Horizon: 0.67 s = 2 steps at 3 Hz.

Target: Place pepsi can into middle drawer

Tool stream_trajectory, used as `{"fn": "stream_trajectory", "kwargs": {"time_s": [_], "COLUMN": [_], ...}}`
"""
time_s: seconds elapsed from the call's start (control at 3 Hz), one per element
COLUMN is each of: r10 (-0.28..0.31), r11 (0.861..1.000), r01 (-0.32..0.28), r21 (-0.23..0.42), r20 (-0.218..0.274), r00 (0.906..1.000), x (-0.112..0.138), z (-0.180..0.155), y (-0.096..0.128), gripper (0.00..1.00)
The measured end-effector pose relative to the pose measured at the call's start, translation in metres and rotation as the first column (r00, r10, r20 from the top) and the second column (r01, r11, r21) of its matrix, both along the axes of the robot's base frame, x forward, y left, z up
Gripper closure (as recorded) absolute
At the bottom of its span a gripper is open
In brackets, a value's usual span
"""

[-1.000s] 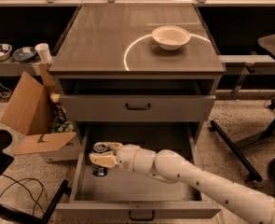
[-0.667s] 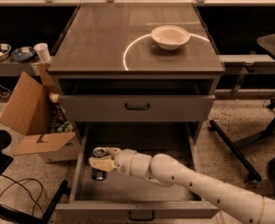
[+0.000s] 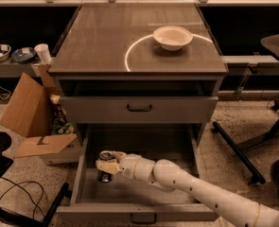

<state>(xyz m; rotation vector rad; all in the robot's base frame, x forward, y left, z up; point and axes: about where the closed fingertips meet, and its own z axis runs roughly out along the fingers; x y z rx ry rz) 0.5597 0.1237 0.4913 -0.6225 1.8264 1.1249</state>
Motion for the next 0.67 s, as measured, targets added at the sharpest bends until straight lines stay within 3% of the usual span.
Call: {"fn": "stream_trajectory", "kwargs": {"time_s": [0.67], "r10": [0.072], "r11": [0.996], "r01": [-0.068], "r21": [-0.056], "r20": [0.063], "r00": [0.9954], "x": [0.03], "z": [-0.022], "y": [-0.018], "gripper": [1.0]}}
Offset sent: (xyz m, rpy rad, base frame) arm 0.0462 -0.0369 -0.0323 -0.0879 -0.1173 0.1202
